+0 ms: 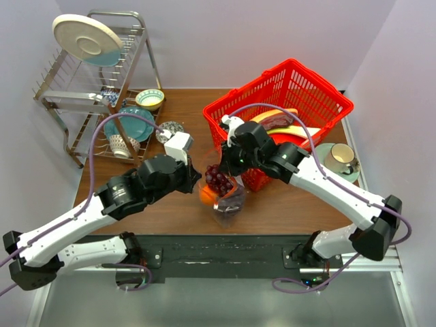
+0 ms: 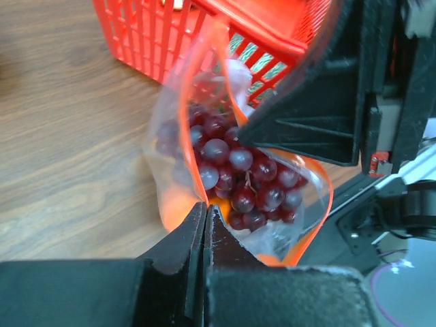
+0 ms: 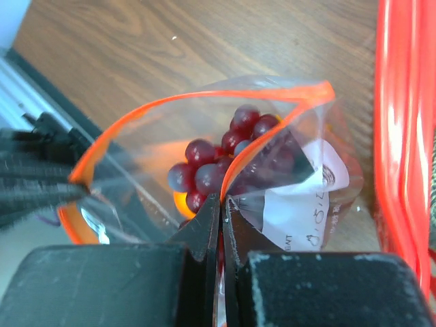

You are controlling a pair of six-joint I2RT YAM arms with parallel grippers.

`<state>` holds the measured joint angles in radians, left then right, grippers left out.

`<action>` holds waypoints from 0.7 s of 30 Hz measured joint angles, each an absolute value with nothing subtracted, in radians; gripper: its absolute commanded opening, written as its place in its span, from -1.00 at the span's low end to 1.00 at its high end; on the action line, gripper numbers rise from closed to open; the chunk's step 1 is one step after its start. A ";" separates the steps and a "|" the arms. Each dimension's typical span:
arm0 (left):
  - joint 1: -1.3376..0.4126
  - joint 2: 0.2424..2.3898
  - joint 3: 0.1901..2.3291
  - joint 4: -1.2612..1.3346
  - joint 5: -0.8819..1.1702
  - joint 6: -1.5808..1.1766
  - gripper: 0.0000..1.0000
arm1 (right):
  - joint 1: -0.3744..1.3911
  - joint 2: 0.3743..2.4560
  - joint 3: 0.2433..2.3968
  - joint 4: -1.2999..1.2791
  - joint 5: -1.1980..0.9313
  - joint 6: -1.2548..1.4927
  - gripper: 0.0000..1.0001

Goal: Place the food in the zip-top bag and seal the zipper
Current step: Adjust the zipper food storage bag at the center of the board.

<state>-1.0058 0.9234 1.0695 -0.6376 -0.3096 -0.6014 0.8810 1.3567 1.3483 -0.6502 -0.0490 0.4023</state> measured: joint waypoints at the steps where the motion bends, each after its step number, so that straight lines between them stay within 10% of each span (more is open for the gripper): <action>1: -1.005 0.934 1.069 -0.637 -0.314 -0.593 -1.00 | 0.880 1.372 1.359 -0.649 -0.041 0.401 -1.00; 10: -0.992 1.009 1.069 -0.549 -0.314 -0.554 -1.00 | 0.854 1.443 1.419 -0.651 0.014 0.399 -1.00; 13: -0.981 1.040 1.078 -0.532 -0.294 -0.527 -0.42 | 0.834 1.444 1.427 -0.652 0.020 0.399 -1.00; 16: -0.975 1.071 1.090 -0.507 -0.257 -0.489 0.86 | 0.815 1.452 1.438 -0.657 0.025 0.399 -1.00; 21: -0.976 1.055 1.066 -0.429 -0.172 -0.467 1.00 | 0.774 1.457 1.440 -0.658 -0.002 0.402 -1.00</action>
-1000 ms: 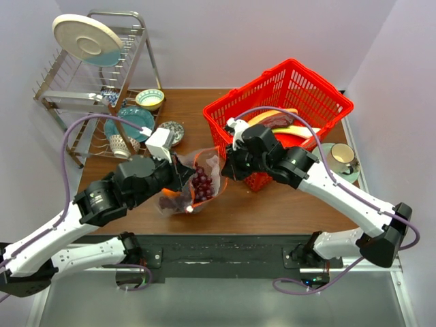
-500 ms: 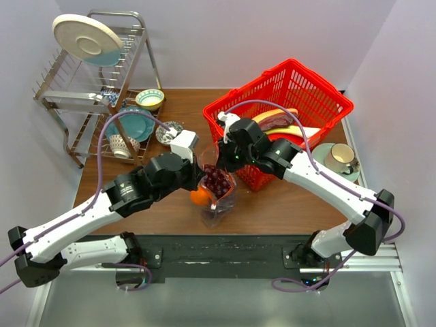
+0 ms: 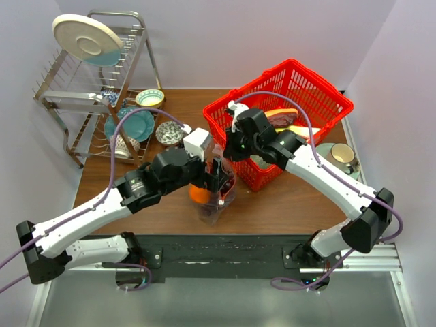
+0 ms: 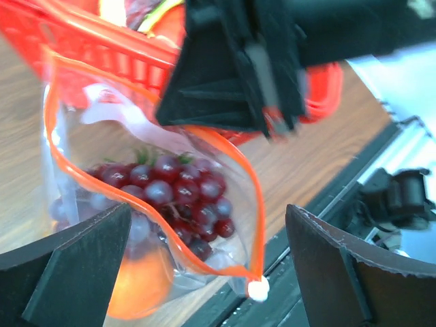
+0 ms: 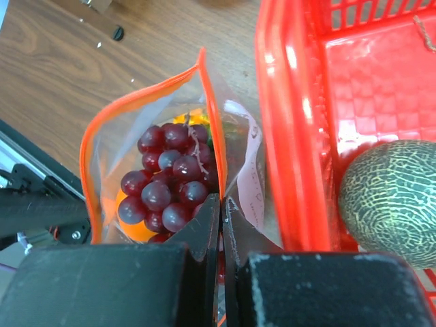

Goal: Place the food in the zip-top bag and seal the zipper
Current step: Adjust the zipper food storage bag at the center of the board.

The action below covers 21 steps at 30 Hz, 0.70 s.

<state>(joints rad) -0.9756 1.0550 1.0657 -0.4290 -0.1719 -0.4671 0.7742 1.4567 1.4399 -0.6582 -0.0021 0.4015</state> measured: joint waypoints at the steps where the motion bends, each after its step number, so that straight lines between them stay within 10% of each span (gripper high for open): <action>1: -0.975 1.036 1.044 -0.408 -0.152 -0.464 1.00 | 0.763 1.457 1.440 -0.658 -0.012 0.404 -1.00; 14: -1.331 0.828 0.813 -0.202 -0.223 -0.363 0.98 | 0.719 1.459 1.437 -0.645 -0.107 0.438 -1.00; 21: -1.475 0.878 0.813 -0.249 -0.524 -0.370 0.58 | 0.719 1.460 1.437 -0.628 -0.132 0.456 -1.00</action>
<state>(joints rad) -1.4754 0.8780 0.8131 -0.2493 -0.5240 -0.3702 0.7185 1.4597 1.4372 -0.6277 -0.1322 0.4564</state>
